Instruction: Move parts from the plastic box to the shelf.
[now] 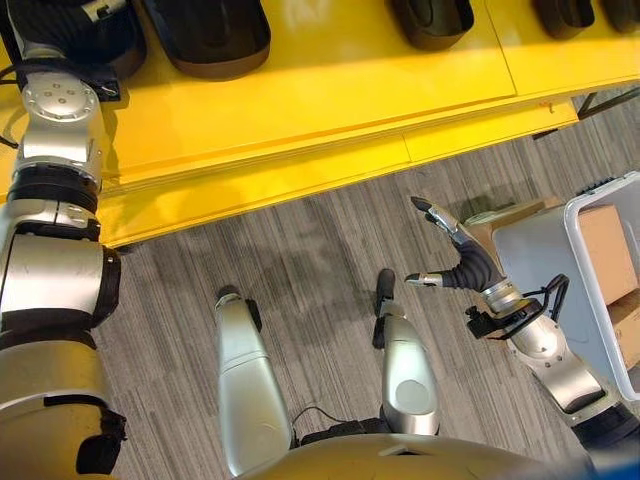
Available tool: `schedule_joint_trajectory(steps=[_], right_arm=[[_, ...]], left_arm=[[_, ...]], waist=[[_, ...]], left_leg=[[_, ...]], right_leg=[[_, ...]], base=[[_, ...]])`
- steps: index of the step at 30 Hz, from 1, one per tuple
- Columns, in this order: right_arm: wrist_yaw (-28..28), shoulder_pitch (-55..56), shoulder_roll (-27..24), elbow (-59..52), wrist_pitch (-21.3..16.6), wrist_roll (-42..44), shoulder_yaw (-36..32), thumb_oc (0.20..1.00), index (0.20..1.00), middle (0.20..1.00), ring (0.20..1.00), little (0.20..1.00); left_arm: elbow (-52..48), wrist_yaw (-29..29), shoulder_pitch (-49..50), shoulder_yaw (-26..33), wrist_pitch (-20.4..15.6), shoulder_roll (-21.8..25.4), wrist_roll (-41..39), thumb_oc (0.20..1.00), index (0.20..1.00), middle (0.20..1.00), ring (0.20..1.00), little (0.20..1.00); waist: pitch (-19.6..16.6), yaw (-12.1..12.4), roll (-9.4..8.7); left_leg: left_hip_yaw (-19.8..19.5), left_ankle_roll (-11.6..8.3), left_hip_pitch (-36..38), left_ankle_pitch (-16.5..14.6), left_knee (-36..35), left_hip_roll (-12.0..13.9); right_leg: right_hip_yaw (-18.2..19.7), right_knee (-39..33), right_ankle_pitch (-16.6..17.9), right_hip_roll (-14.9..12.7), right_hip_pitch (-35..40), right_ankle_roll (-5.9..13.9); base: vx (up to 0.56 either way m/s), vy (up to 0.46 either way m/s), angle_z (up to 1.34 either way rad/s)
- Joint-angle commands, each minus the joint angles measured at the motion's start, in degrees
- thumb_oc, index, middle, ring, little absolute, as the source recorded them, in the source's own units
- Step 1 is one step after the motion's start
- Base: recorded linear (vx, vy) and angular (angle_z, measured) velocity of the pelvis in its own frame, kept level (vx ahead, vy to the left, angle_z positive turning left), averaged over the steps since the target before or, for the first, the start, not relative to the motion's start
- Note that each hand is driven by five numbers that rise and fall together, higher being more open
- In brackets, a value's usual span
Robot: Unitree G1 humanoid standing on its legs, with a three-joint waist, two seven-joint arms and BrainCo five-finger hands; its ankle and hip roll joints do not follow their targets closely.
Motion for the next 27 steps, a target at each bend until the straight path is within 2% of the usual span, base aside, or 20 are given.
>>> schedule_joint_trajectory(steps=[1,11,18,27], right_arm=[[-0.1,0.0,-4.1,-2.3,-3.0,2.1,-3.6,1.000,1.000,1.000,1.000,1.000],[0.8,0.6,-4.7,-2.7,-3.2,2.5,-3.8,1.000,1.000,1.000,1.000,1.000],[1.1,0.6,-5.0,-2.6,-3.1,2.6,-4.1,1.000,1.000,1.000,1.000,1.000],[1.5,1.2,-5.0,-2.5,-3.0,2.1,-4.9,1.000,1.000,1.000,1.000,1.000]], left_arm=[[6.3,-0.3,2.3,0.7,1.4,3.3,1.5,1.000,1.000,1.000,1.000,1.000],[5.3,-0.8,4.0,0.1,1.6,5.7,4.9,1.000,1.000,1.000,1.000,1.000],[2.9,-2.5,9.1,-1.3,1.5,6.3,11.4,1.000,1.000,1.000,1.000,1.000],[1.3,-2.9,15.9,3.2,0.9,5.9,10.6,1.000,1.000,1.000,1.000,1.000]], waist=[[1.4,1.5,0.45],[1.8,2.4,0.95],[2.4,3.2,1.68],[2.4,4.0,2.60]], left_leg=[[5.8,2.07,4.7,4.0,-9.8,-1.3],[5.4,2.14,4.5,4.1,-9.9,-1.5],[5.4,2.08,5.0,4.5,-10.4,-1.7],[4.9,1.80,5.8,5.0,-10.9,-2.0]], right_leg=[[0.7,9.9,-3.9,-1.2,-1.4,3.16],[0.5,10.0,-4.1,-1.3,-1.5,2.97],[0.2,10.2,-4.4,-1.5,-1.0,2.80],[-0.6,10.4,-4.9,-1.9,0.0,2.57]], base=[[0.00,0.000,0.00],[0.00,0.000,0.00],[0.00,0.000,0.00],[-0.01,0.002,0.02]])
